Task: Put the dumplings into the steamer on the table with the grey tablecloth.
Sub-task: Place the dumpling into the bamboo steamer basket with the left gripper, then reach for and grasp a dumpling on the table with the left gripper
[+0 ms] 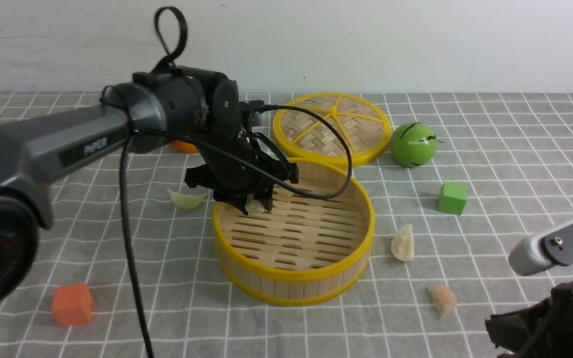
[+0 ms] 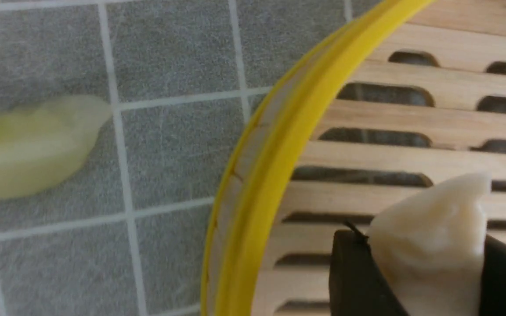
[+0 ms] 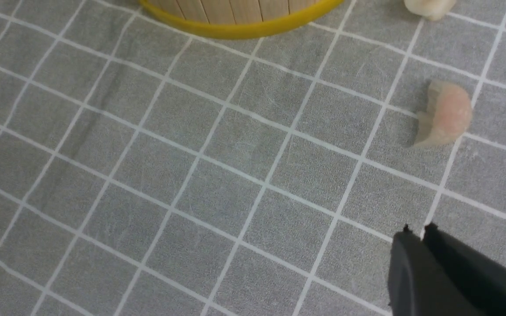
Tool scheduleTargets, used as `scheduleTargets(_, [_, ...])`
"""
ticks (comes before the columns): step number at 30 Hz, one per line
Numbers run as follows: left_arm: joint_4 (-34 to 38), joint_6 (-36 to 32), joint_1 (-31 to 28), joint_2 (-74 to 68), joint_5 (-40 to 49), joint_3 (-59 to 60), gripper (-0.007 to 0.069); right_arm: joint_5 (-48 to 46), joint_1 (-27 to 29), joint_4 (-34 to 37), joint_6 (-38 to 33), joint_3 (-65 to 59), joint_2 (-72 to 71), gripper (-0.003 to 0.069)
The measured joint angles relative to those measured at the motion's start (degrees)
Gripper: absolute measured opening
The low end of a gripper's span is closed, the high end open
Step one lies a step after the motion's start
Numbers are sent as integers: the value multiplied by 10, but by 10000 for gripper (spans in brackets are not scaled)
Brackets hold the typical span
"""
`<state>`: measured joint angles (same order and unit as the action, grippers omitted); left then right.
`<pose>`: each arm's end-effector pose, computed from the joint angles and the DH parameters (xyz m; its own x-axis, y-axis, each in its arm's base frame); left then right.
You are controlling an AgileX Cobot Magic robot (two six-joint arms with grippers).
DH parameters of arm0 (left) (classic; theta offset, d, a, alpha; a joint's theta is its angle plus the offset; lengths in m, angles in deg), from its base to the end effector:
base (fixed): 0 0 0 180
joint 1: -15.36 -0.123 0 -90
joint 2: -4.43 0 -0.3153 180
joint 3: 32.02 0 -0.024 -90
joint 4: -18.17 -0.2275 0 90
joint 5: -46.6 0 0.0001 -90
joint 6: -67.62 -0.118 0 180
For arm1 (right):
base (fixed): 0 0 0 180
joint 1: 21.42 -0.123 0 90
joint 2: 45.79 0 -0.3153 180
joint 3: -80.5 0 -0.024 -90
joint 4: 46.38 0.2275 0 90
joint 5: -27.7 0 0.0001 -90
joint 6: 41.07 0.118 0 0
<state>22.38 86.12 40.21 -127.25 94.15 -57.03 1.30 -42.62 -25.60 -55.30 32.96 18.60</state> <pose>0.4381 -0.2100 0.2101 -0.9211 0.0261 -0.3885 0.1136 0.9723 -0.2041 0.1456 0.0765 0.2596 -0.7140 -0.1931 -0.6729 -0.4024 0.8997 0.1689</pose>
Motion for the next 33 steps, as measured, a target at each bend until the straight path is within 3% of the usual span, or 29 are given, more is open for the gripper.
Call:
scheduleTargets(3, [0,2,0,-31,35,-54,296,0,0,0,-1,0,0,33])
scheduleTargets(9, [-10,19,0,-48,155,-160,421,-1,0,-2,-1,0,0,33])
scheduleTargets(13, [-60,20,0,-41,220,-248,462,5,0,-2,-1,0,0,33])
scheduleTargets(18, [-132,22,-21,-34,230,-266,468,6,0,-3,-1,0,0,34])
scheduleTargets(27, [-42,54,-131,-43,230,-175,468,6,0,-4,-1,0,0,42])
scheduleTargets(33, [-26,76,-144,-83,211,-166,468,8,0,-5,-1,0,0,42])
